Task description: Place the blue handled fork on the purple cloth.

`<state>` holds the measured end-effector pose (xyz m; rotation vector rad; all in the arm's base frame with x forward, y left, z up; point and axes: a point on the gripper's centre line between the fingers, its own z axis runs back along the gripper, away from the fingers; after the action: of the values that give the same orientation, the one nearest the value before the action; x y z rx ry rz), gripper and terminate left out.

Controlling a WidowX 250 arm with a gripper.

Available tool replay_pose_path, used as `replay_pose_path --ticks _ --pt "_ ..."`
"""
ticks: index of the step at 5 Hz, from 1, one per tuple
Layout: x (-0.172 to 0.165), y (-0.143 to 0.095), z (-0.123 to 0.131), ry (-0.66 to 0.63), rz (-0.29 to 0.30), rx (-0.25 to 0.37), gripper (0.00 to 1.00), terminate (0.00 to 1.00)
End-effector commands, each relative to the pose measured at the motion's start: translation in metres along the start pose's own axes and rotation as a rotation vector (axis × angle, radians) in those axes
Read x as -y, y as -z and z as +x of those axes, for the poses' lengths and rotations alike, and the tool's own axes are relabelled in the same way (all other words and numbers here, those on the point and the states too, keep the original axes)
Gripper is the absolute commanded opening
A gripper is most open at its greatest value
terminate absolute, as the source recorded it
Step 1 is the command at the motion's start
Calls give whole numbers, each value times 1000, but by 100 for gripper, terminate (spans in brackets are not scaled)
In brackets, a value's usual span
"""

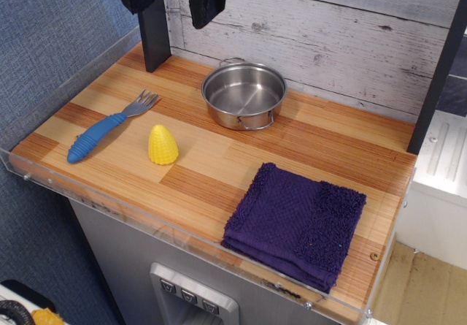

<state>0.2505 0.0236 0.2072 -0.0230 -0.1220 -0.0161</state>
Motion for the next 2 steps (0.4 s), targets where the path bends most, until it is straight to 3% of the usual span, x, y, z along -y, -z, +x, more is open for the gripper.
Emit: replay_pose_path --ticks 1,2 --pt "0 0 0 0 0 0 100 0" --pt "-28 -2 7 4 13 37 100 0"
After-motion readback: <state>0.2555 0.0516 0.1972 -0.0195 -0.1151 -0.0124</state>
